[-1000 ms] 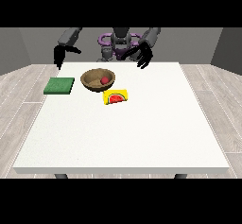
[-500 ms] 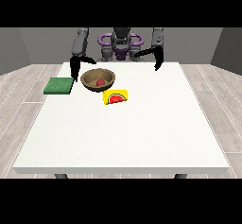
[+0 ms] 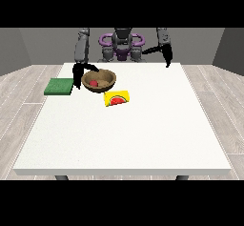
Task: Pick the cup and pour the ball into the bowl, then pick the bowl and place it on the pad
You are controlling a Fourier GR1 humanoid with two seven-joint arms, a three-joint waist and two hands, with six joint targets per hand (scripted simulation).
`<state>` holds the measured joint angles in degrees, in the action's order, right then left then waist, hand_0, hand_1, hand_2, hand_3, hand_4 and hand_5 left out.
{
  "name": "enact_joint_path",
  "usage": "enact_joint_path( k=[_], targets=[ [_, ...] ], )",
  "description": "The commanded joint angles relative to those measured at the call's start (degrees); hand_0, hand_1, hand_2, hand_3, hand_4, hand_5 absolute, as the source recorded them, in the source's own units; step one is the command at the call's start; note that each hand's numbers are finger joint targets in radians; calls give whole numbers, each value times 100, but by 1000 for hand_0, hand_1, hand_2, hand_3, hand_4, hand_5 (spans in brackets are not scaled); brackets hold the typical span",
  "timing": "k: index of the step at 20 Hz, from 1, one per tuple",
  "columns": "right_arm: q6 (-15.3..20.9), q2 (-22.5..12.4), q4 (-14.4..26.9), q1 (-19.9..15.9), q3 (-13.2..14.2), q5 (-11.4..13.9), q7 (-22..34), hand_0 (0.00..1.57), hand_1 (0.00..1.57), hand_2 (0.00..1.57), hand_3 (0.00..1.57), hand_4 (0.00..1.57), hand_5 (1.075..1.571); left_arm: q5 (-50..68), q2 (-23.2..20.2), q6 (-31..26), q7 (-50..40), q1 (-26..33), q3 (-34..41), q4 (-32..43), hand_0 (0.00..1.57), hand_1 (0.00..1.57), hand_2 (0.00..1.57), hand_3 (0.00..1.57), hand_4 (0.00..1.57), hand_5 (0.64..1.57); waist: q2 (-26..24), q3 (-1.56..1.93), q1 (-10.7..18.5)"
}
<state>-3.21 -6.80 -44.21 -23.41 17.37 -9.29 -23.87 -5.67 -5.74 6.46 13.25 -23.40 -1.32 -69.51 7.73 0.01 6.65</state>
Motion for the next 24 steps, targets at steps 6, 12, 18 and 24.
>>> enact_joint_path(
  k=[6,12,18,24],
  targets=[
    [129,110,957,-565,-109,12,-554,0,0,0,0,126,1562,82,-120,-164,-57,1,281,-199,0,0,0,0,0,1566,173,1,-81],
    [1103,-89,1542,-198,237,69,-62,1453,1453,1571,0,468,1512,114,-206,-402,-137,-73,100,-704,0,0,0,0,80,1571,445,3,375],
    [2689,-337,1411,104,-525,1354,128,1571,1571,1571,1562,938,1558,75,-80,-461,55,-64,-43,-551,0,0,0,0,655,1531,495,-31,661],
    [2805,-594,1136,-103,-994,1760,1855,1571,1571,1571,1047,862,1567,309,-192,-629,168,502,253,47,0,0,0,0,955,1423,-690,-32,317]
  ],
)
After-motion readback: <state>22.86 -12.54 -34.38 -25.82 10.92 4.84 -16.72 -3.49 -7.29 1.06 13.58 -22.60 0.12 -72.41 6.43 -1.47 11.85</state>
